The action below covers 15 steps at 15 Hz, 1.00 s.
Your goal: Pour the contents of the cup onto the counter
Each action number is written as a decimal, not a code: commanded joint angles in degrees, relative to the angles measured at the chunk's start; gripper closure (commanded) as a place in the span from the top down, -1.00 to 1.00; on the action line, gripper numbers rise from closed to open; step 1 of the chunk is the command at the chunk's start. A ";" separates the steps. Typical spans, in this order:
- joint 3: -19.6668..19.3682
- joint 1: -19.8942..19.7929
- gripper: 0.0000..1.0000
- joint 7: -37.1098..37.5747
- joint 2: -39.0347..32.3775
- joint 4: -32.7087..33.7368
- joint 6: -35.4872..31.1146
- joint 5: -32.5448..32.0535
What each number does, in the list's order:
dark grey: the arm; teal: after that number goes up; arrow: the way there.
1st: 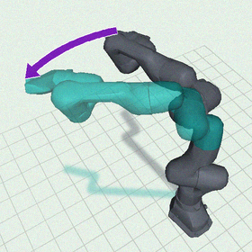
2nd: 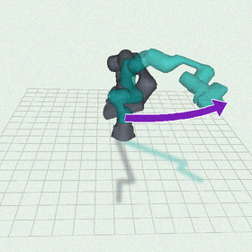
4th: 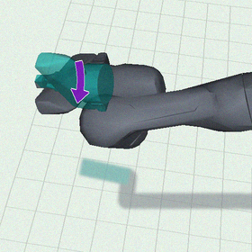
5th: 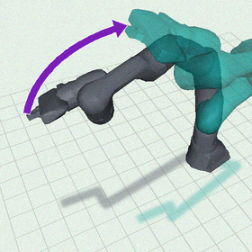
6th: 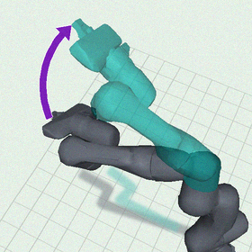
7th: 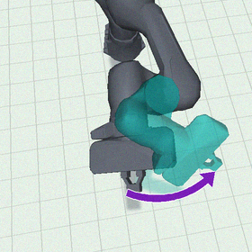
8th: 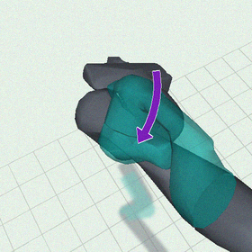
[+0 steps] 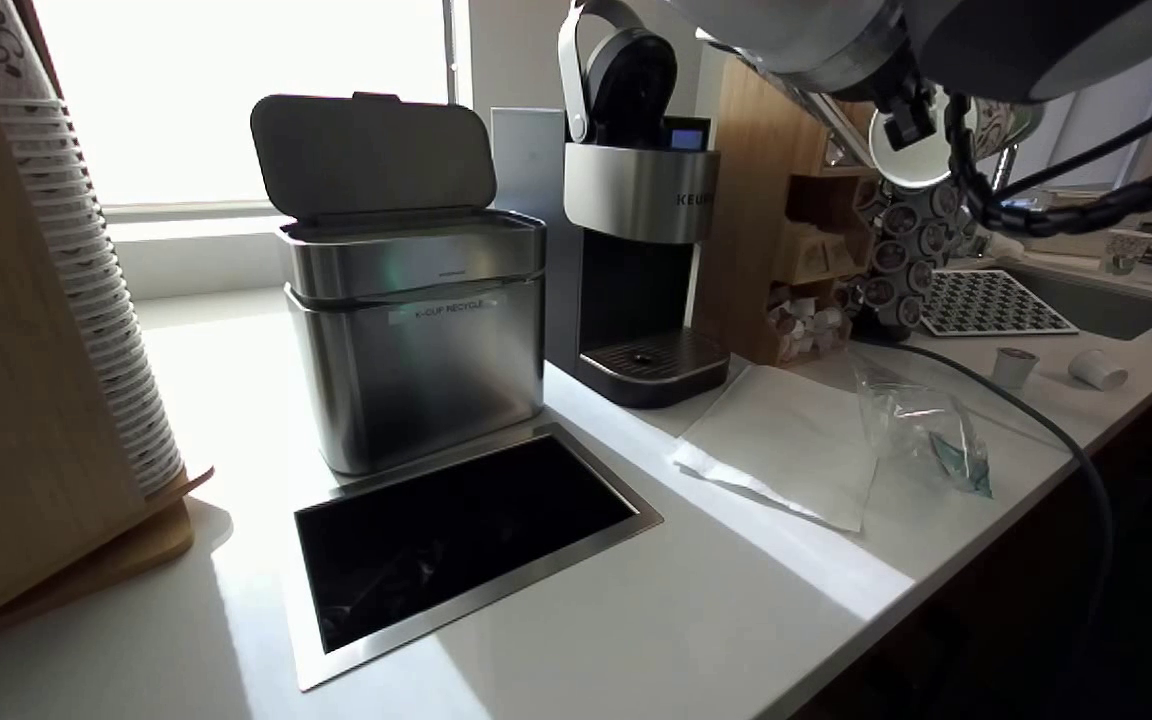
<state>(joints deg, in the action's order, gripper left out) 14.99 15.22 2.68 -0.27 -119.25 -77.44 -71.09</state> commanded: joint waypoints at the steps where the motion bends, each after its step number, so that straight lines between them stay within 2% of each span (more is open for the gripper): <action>1: -0.76 -0.82 -0.98 6.54 1.39 0.21 -7.13 4.90; 9: -2.48 -2.27 -0.98 18.03 3.04 -1.00 -27.25 11.54; 15: -3.94 -3.50 -0.98 22.04 5.04 -2.28 -42.08 18.18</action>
<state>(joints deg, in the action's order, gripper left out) 11.70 12.54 22.91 2.26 -118.92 -113.20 -57.20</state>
